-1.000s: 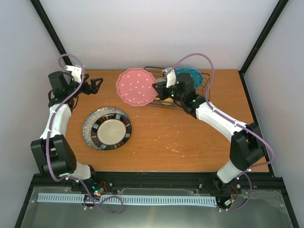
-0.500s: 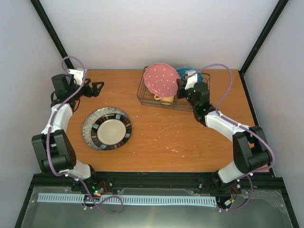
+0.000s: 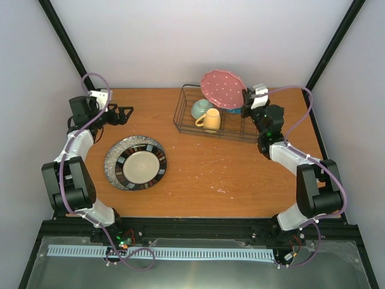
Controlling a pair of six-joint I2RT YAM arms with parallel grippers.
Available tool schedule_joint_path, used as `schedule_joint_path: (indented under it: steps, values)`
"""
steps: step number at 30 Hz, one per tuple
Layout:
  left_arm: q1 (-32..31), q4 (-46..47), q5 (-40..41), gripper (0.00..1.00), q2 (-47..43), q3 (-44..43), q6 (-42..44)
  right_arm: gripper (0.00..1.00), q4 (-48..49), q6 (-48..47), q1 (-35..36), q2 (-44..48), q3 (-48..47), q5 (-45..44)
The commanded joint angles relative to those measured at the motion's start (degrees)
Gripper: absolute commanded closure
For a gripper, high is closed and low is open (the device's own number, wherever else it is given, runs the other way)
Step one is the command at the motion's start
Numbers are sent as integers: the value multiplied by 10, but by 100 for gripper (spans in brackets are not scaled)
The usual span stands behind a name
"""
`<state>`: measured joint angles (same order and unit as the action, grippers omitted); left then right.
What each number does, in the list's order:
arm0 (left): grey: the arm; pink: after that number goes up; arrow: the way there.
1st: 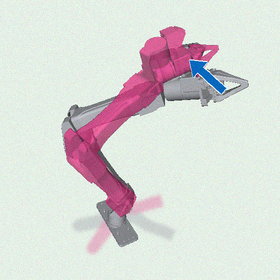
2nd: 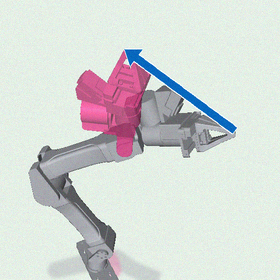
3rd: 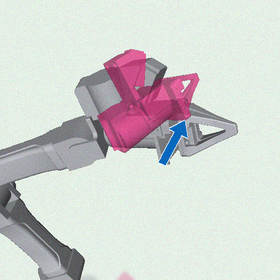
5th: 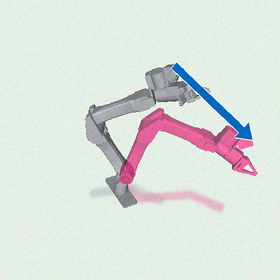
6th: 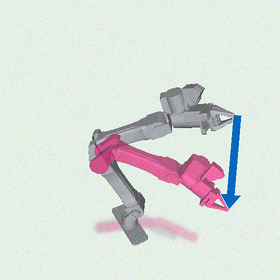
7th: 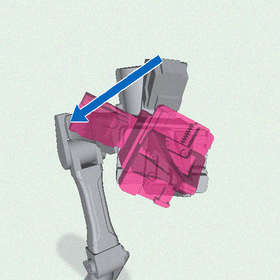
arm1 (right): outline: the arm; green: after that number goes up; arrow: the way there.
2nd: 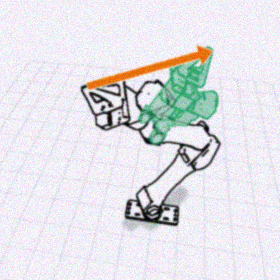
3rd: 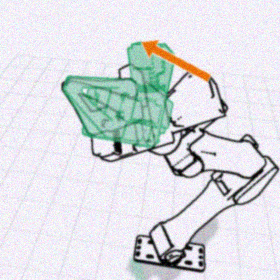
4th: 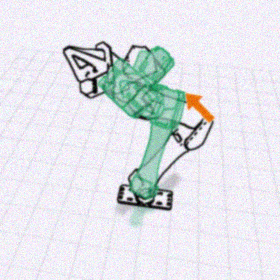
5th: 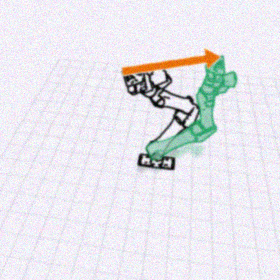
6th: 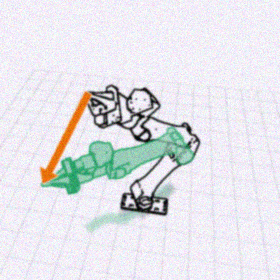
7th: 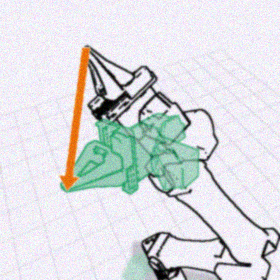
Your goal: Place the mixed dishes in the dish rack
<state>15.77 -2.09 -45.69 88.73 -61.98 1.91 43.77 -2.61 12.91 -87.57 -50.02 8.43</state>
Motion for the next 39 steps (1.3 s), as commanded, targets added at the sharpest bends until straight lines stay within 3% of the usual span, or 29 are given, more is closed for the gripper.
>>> schedule_joint_path:
  steps: [1,6,10,26,39]
  values:
    - [4,5,-15,0,23,-24,4,97,170,-55,-20,-13,2,-17]
    - [5,0,-23,0,49,-38,1,97,304,-124,-32,-80,15,-8]
    - [5,-3,-23,0,63,-44,2,97,444,-129,-59,-155,19,60]
    - [4,-22,-20,0,109,-72,4,97,468,-57,-134,-253,-102,200]
    - [4,-53,-11,0,116,-86,25,97,463,-138,-134,-315,-170,219]
